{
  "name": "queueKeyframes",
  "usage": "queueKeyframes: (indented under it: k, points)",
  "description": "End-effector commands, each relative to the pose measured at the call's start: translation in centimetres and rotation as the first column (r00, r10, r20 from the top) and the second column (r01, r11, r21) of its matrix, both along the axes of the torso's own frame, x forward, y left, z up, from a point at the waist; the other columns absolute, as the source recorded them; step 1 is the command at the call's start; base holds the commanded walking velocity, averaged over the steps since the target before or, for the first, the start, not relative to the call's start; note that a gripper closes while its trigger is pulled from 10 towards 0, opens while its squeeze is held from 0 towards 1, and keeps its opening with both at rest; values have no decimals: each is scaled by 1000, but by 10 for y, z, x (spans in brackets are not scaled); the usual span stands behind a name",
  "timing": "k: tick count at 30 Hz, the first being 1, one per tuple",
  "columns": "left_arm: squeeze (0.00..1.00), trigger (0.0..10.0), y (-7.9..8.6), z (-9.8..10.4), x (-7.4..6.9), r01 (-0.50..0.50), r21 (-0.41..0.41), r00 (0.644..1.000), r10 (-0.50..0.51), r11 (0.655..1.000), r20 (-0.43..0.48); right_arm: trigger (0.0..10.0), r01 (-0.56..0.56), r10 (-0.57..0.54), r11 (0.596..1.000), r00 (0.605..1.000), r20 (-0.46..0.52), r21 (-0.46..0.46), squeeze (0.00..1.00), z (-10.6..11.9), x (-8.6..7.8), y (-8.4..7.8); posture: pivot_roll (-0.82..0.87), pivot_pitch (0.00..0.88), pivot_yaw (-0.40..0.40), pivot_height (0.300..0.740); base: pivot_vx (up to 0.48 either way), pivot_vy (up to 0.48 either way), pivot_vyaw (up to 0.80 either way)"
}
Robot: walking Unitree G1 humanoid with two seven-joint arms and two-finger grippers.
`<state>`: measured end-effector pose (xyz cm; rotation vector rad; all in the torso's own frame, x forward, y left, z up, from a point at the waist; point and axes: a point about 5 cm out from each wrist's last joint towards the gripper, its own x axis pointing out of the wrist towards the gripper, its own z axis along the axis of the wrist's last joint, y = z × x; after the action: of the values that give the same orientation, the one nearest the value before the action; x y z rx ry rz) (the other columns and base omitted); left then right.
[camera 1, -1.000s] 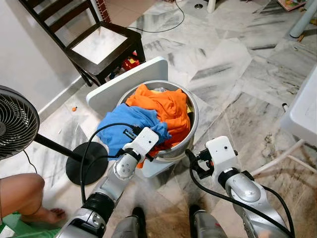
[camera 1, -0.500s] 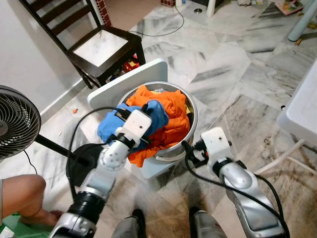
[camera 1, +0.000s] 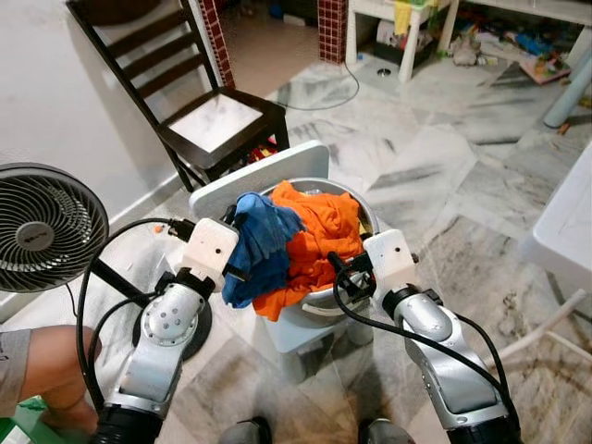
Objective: Hang hanger
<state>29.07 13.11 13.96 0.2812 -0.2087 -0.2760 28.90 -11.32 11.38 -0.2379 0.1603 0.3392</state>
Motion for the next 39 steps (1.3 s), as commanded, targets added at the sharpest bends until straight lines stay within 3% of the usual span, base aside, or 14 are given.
queueKeyframes:
  k: [1, 2, 3, 4, 13, 16, 19, 25, 33, 39]
  points:
    - [0, 0, 1, 7, -4, -14, -26, 1000, 15, 1000, 15, 10000, 2, -2, 1000, 1000, 11, 9, 0, 1, 3, -1, -49, 48, 100, 740, 0, 0, 0]
    - [0, 1333, 0, 7, -5, -13, -28, 1000, 13, 1000, 17, 10000, 6, -6, 1000, 1000, 13, 9, 0, 1, 3, -3, -51, 45, 99, 740, 0, 0, 0]
    - [0, 3961, -1, 8, -6, -16, -32, 1000, 16, 999, 16, 10000, 9, -9, 1000, 1000, 15, 11, 0, 1, 4, -3, -51, 45, 99, 740, 0, 0, 0]
    - [0, 10000, -1, 6, -8, -28, -57, 1000, 28, 998, 1, 10000, 16, -17, 1000, 1000, 27, 22, 0, 3, 4, -4, -56, 40, 96, 740, 0, 0, 0]
    - [0, 10000, 6, -7, -30, -133, -70, 990, 130, 989, -49, 10000, 130, -157, 964, 983, 100, 232, 0, 21, 4, -23, -66, 0, 107, 740, 0, 0, 0]
    - [0, 10000, 12, -12, -38, -155, -57, 986, 151, 986, -64, 10000, 165, -195, 954, 976, 101, 249, 0, 21, 3, -32, -65, 0, 111, 740, 0, 0, 0]
    - [0, 10000, 30, -23, -50, -227, -54, 969, 220, 972, -110, 10000, 225, -254, 944, 963, 94, 243, 0, 16, -2, -50, -63, 0, 114, 740, 0, 0, 0]
    - [0, 10000, 35, -37, -63, -250, -38, 958, 242, 967, -156, 10000, 247, -270, 939, 960, 71, 238, 0, 10, -6, -62, -67, 0, 108, 740, 0, 0, 0]
    - [0, 10000, 17, -30, -54, -186, -83, 975, 173, 979, -142, 10000, 214, -236, 949, 969, 73, 231, 0, 11, 2, -57, -68, 0, 95, 740, 0, 0, -644]
    - [0, 10000, 13, -27, -47, -176, -105, 977, 160, 979, -139, 10000, 201, -224, 951, 971, 78, 235, 0, 12, 7, -52, -74, 0, 96, 740, 0, 0, -800]
